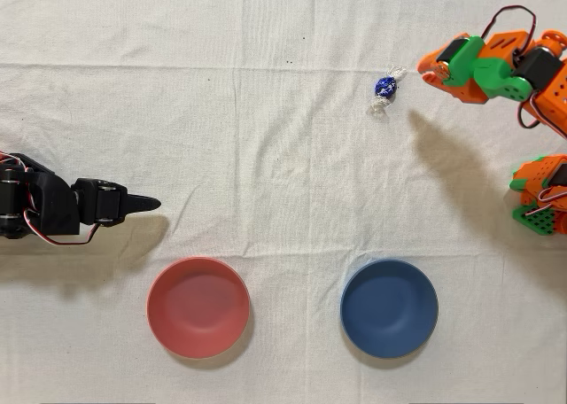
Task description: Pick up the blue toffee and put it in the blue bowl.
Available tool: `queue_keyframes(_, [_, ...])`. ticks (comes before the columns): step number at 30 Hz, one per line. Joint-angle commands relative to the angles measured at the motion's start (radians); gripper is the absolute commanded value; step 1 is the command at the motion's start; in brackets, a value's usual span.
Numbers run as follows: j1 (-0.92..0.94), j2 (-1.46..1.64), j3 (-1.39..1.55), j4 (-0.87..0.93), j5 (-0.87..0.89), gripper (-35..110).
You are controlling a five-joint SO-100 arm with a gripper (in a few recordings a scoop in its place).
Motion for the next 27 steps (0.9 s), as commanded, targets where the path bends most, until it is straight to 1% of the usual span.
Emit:
queue_keyframes(1, [0.0,0.011,-0.072,0.0,0.02,30])
queue_keyframes(5, [-0.002,-0.003,-0.075,0.04,-0.077,38])
queue_keyframes(7, [-0.009,-0.015,-0.083,0.064,-0.193,41])
queue_keyframes(8, [-0.011,-0.021,-0.086,0.071,-0.215,42])
queue_keyframes(11, [-0.009,-0.034,-0.095,0.064,-0.202,36])
queue_keyframes(27, [-0.018,-0.155,-0.117,0.011,-0.173,37])
